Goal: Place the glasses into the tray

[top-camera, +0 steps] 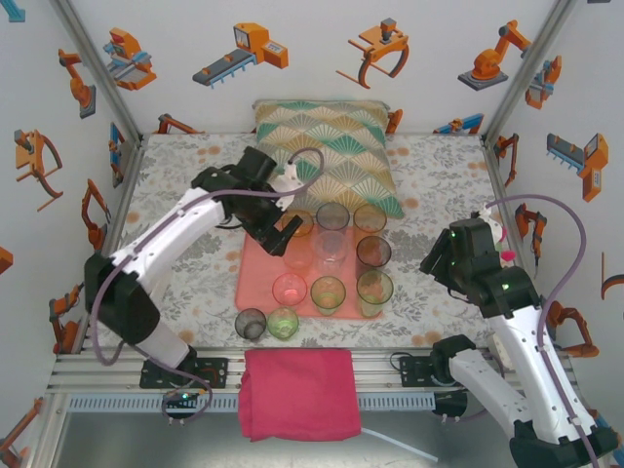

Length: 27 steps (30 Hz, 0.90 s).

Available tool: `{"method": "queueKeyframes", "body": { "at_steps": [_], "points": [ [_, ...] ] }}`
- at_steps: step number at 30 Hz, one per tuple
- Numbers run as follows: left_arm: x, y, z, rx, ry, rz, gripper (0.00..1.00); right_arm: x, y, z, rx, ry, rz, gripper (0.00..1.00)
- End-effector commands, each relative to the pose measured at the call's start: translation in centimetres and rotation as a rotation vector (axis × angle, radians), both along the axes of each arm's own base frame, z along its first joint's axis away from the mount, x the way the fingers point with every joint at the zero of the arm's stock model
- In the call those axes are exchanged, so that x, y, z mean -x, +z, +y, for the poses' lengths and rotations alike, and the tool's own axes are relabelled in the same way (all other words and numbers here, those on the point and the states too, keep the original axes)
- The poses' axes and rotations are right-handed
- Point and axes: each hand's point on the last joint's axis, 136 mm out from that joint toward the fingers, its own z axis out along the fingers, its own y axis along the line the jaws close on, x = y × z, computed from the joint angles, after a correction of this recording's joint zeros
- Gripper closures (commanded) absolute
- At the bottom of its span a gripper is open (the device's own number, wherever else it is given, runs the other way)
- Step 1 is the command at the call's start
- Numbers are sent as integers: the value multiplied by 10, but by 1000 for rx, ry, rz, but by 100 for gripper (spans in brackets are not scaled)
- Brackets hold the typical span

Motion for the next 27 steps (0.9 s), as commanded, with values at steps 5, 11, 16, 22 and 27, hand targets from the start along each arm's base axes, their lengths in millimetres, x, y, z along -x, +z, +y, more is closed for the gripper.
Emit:
{"method": "queueKeyframes", "body": {
  "at_steps": [5, 11, 16, 22, 27],
  "points": [
    [68, 7, 62, -20, -152, 131, 9, -4, 10, -6, 30, -15, -20, 44],
    [108, -19, 87, -66, -219, 188, 12, -7, 13, -4, 29, -13, -21, 44],
    [113, -39, 87, -53, -200, 212, 13, -10, 16, -2, 15, -11, -31, 44],
    [109, -48, 78, -23, -172, 224, 14, -6, 20, -2, 27, 7, -19, 44],
    [109, -55, 72, -34, -177, 201, 14, -4, 12, 9, 17, 85, 43, 44]
  ]
}}
